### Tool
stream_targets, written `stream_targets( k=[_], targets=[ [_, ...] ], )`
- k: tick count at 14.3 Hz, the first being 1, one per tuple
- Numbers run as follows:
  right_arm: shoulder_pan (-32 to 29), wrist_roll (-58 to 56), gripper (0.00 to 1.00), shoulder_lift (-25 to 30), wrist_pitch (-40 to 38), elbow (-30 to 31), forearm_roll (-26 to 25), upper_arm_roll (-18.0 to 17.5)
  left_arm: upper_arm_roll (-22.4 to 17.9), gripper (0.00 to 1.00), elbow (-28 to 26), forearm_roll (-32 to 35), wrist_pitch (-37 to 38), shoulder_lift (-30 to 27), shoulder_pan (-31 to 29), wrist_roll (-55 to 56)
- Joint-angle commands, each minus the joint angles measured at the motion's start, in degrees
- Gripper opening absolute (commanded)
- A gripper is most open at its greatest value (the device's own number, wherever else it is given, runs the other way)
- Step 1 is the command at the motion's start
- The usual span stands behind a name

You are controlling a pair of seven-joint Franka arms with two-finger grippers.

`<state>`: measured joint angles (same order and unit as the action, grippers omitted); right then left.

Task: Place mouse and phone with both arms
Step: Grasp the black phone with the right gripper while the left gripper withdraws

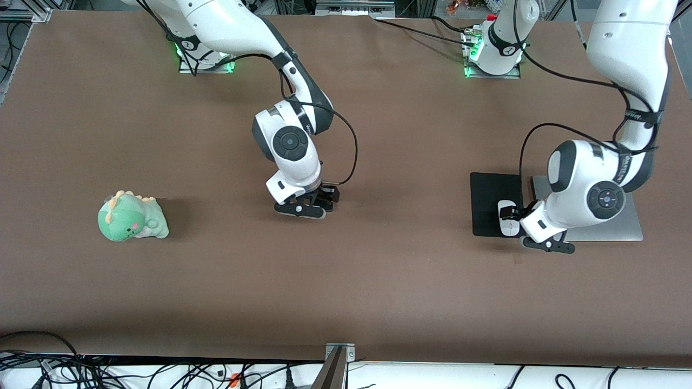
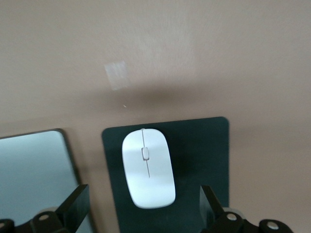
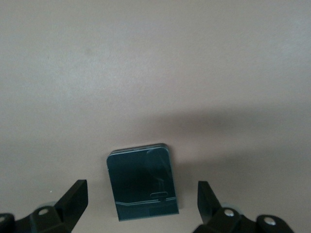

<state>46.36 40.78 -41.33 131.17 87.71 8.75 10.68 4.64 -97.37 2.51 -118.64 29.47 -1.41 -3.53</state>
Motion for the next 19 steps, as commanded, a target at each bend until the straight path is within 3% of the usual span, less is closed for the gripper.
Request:
stream_targets(
  k=[1,6,9,12,15,16,19],
  targets=[
    [2.1,-0.2,1.0,0.4,4.9,3.9,-0.1,0.7,0.4,1.0,9.5,1.7,10.3,-0.7,0.4,-0.4],
    [3.7,-3.0,1.0,-0.9,9.4,6.0,-2.4,0.7,0.4,1.0,22.5,1.4,26.9,-0.9,0.8,-0.5],
    [3.6,-5.8,1.0,-1.0,14.5,9.0,-2.6,0.7,0.7,1.0,24.9,1.0,30.8,-2.2,0.7,-0.7],
    [3.6,-6.1,1.0,-1.6,15.9,9.2,-2.6,0.7,0.4,1.0,23.5,0.7,30.4,-7.2,1.8,-0.5],
    [3.6,-6.1,1.0,-2.1,16.3,9.2,-2.6,0.7,-1.2,1.0,15.8,0.7,29.6,-16.5,3.9,-0.2],
    [3.6,-6.2,0.98,-2.1,16.2,9.2,-2.6,0.7,-2.6,1.0,13.6,0.7,29.5,-19.5,5.4,0.0],
    [3.6,-8.3,0.76,-2.3,16.2,9.2,-2.7,0.7,-3.2,1.0,9.6,0.7,29.4,-25.5,5.9,0.0]
  ],
)
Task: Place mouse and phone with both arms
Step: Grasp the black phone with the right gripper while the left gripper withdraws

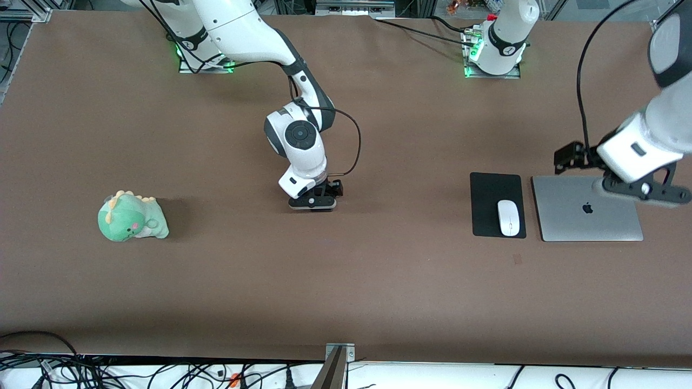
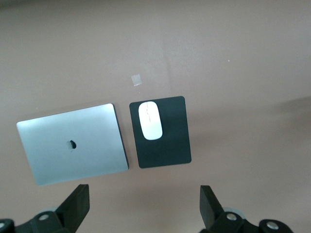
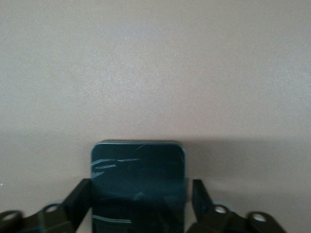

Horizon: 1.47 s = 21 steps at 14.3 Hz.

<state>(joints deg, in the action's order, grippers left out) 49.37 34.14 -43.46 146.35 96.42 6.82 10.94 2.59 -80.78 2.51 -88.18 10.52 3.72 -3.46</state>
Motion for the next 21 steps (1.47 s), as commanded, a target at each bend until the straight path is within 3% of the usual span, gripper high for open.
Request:
stream_targets(
  k=[1,3,6,9,12,21],
  targets=[
    [0.6,-1.9,0.69,-0.1,1.0,0.5,-0.8,0.5,-1.2,1.0,-9.5,0.7,-2.3,-9.8,0.7,0.1],
    [0.6,-2.1,0.5,-0.1,0.9,0.3,-0.8,0.6,-1.3,1.0,-12.6,0.7,-4.9,-13.1,0.4,0.1],
    [0.4,-3.0,0.23,-0.1,0.5,-0.3,-0.8,0.6,-1.0,1.0,-14.1,-1.2,-5.3,-13.0,0.4,0.5],
    [-1.6,-7.9,0.08,0.3,-5.7,-3.3,-0.5,0.7,-0.2,1.0,-14.1,-1.2,-5.5,-12.9,0.9,2.9],
    [-3.7,-11.5,0.0,0.4,-11.1,-6.3,0.1,0.7,-0.2,1.0,-13.5,-1.3,-5.7,-11.5,0.9,5.9],
    [-12.6,-28.0,0.0,2.6,-14.4,-3.9,0.7,0.7,-0.3,1.0,-12.2,-1.3,-6.3,-10.4,0.5,6.8]
  ],
)
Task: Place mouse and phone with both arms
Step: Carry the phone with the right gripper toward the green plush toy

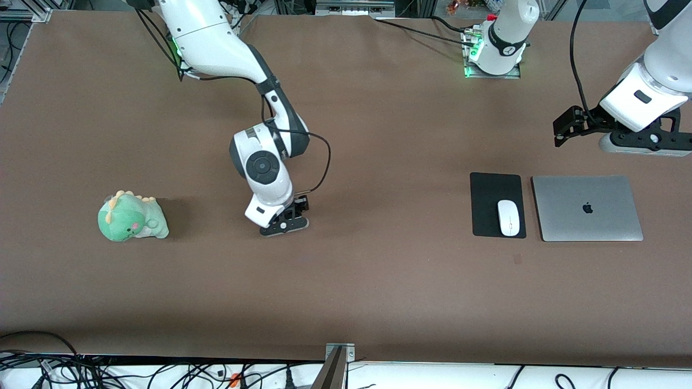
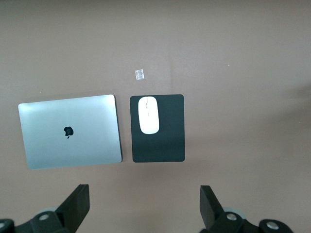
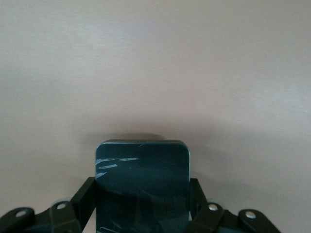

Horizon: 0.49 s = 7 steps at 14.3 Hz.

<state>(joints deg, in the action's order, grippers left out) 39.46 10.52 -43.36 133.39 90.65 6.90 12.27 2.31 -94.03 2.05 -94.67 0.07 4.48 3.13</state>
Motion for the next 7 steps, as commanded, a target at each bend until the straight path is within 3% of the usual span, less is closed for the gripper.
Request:
stream_targets(
  k=[1,5,7],
  targets=[
    [-4.2,-6.5,0.0,3.6,-1.5,3.3,0.7,-0.6,0.0,1.0,1.0,-0.8,0.2,0.0,-0.3,0.2],
    [-8.9,-9.1,0.0,9.7,-4.1,9.5,0.7,-0.2,0.1,1.0,1.0,-0.8,0.2,0.0,-0.1,0.2],
    [-9.7,-8.1,0.0,13.1,-3.6,13.9,0.8,2.2,0.1,1.0,1.0,-0.8,0.2,0.0,-0.1,0.2]
  ],
)
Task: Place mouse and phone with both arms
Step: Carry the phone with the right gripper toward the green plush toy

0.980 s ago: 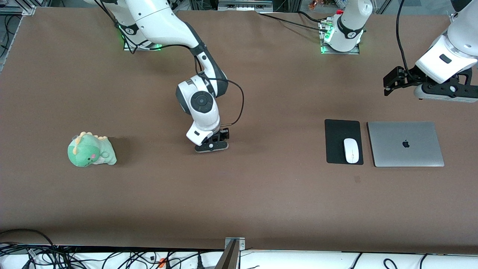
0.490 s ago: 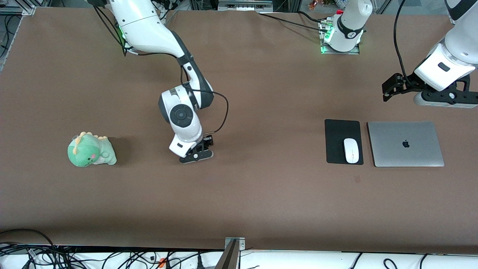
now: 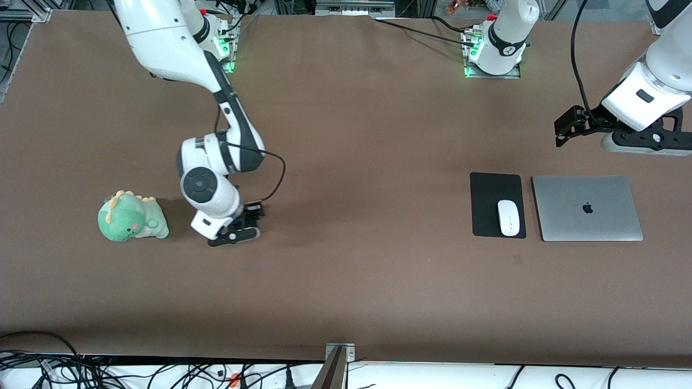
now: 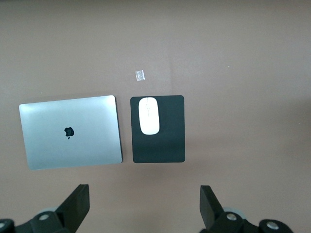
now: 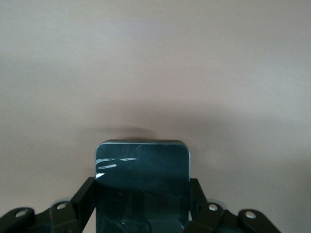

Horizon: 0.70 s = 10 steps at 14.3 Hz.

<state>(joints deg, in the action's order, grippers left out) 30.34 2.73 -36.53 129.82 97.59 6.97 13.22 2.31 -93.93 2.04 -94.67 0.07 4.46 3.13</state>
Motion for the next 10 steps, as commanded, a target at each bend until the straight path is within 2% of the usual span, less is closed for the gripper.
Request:
stream_targets(
  k=[1,3,6,10],
  targets=[
    [-0.5,-0.3,0.0,7.8,0.3,9.1,0.8,2.4,0.1,1.0,0.9,-0.8,0.2,0.0,-0.1,0.2],
    [-0.6,-1.4,0.0,10.0,4.6,14.3,0.8,5.5,0.1,1.0,0.8,-0.9,0.2,0.0,0.0,0.2],
    [-1.2,-1.5,0.0,10.5,17.8,21.9,0.9,6.4,0.1,1.0,0.9,-0.9,0.2,0.0,0.1,0.3],
    [-1.7,-1.2,0.0,7.9,25.6,23.4,1.3,6.3,0.1,1.0,0.9,-0.9,0.0,-0.1,0.0,0.3]
  ],
)
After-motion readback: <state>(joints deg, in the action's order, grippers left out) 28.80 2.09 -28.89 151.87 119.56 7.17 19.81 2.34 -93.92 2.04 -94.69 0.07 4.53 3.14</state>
